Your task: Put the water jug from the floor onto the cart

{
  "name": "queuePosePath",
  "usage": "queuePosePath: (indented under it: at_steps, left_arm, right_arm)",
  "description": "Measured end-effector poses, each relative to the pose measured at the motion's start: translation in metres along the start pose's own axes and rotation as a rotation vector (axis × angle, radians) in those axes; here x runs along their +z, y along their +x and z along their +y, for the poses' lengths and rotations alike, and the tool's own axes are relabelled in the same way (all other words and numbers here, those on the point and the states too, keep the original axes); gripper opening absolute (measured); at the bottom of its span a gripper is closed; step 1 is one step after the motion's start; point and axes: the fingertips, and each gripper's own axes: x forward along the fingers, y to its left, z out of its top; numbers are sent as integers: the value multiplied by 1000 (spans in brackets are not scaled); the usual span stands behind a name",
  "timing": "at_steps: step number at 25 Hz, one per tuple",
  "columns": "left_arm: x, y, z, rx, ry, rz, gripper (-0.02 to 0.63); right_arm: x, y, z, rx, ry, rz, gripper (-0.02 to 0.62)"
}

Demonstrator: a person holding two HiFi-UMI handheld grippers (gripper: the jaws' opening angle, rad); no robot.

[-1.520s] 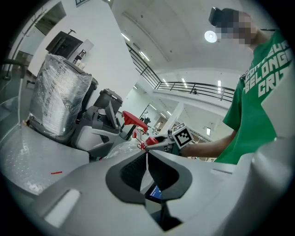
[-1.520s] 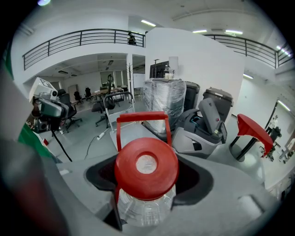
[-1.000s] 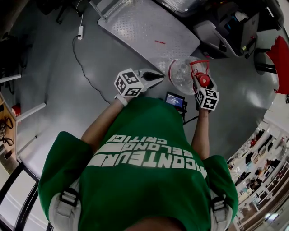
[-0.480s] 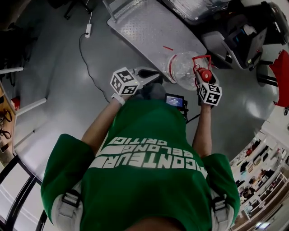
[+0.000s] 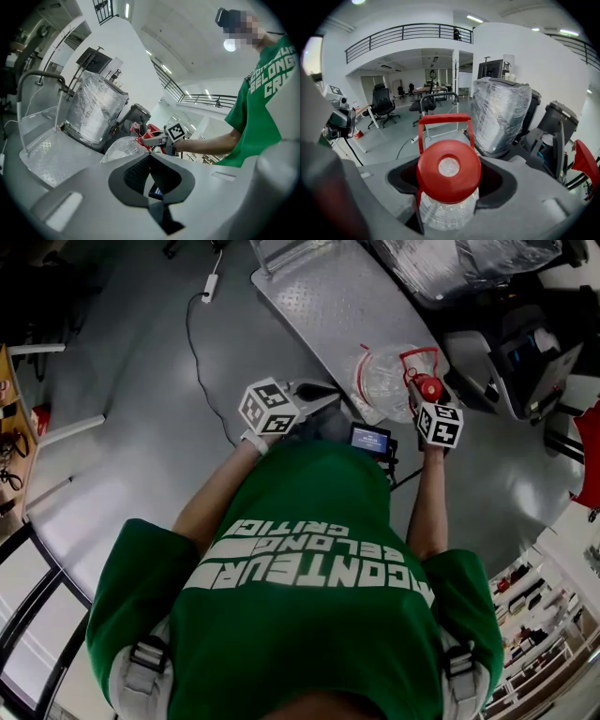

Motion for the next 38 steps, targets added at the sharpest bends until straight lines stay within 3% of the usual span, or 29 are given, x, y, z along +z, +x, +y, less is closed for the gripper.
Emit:
queuePosePath:
  at_steps: [13,30,38]
  left_arm:
    - [29,28,51,81,-31,41,12]
    - [60,85,96,97,-61,106,12]
    - [75,111,112,97,-93,128,12]
  right_arm:
    - [18,86,-19,106,-62,36,304]
    - [-8,191,-35,188,-181,130,304]
    - [-26,234,-47,215,-171,162,304]
